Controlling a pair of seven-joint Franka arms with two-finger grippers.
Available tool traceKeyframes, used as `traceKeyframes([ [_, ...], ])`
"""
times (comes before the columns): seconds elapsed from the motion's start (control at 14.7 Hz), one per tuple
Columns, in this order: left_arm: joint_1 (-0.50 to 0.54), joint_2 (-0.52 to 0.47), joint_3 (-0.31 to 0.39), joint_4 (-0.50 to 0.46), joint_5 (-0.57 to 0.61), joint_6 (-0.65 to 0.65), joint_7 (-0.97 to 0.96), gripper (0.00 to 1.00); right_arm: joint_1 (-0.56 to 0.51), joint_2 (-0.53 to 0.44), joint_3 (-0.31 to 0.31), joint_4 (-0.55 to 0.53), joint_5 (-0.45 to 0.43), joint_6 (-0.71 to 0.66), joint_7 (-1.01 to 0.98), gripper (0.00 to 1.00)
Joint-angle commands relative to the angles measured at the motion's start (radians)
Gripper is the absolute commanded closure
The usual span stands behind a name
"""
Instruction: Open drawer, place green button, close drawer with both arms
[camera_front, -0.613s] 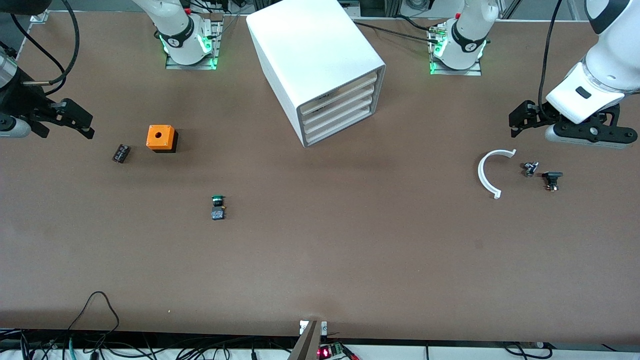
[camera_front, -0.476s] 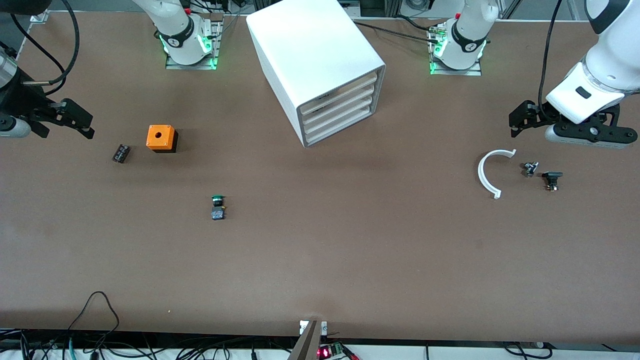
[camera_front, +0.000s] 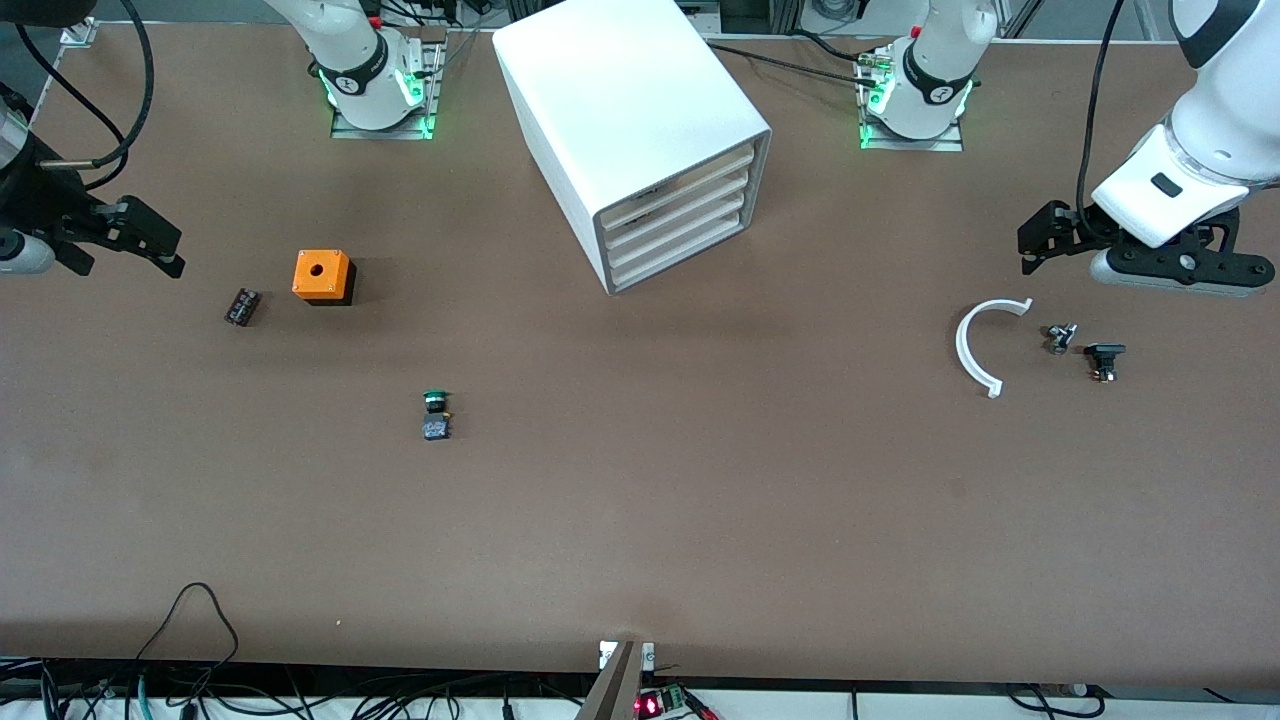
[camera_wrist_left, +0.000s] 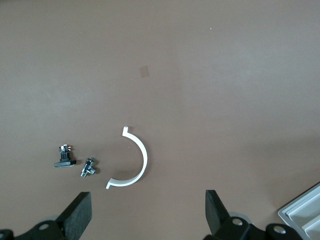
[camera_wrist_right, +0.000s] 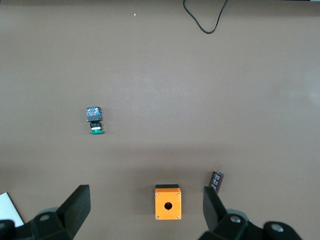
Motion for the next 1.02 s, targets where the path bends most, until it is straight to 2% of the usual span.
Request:
traceKeyframes([
  [0.0, -0.010, -0.001, 0.002, 0.020, -0.028, -0.068, 0.028, 0.00, 0.017, 0.042, 0.004, 0.027, 0.031, -0.008, 0.016, 0.00],
  [0.2, -0.011, 0.001, 0.002, 0.020, -0.095, -0.135, 0.031, 0.00, 0.045, 0.062, 0.004, 0.020, 0.099, 0.015, 0.010, 0.00],
  [0.34, -0.013, 0.007, -0.001, 0.020, -0.146, -0.185, 0.033, 0.00, 0.047, 0.118, 0.004, 0.021, 0.117, 0.026, -0.002, 0.00],
  [0.75, -0.016, 0.064, -0.004, 0.001, -0.456, -0.309, 0.037, 0.00, 0.096, 0.260, 0.006, 0.017, 0.136, 0.036, -0.027, 0.00],
  [0.95, -0.022, 0.139, -0.013, -0.055, -0.607, -0.298, 0.193, 0.01, 0.130, 0.321, 0.007, 0.006, 0.133, 0.127, -0.033, 0.00],
])
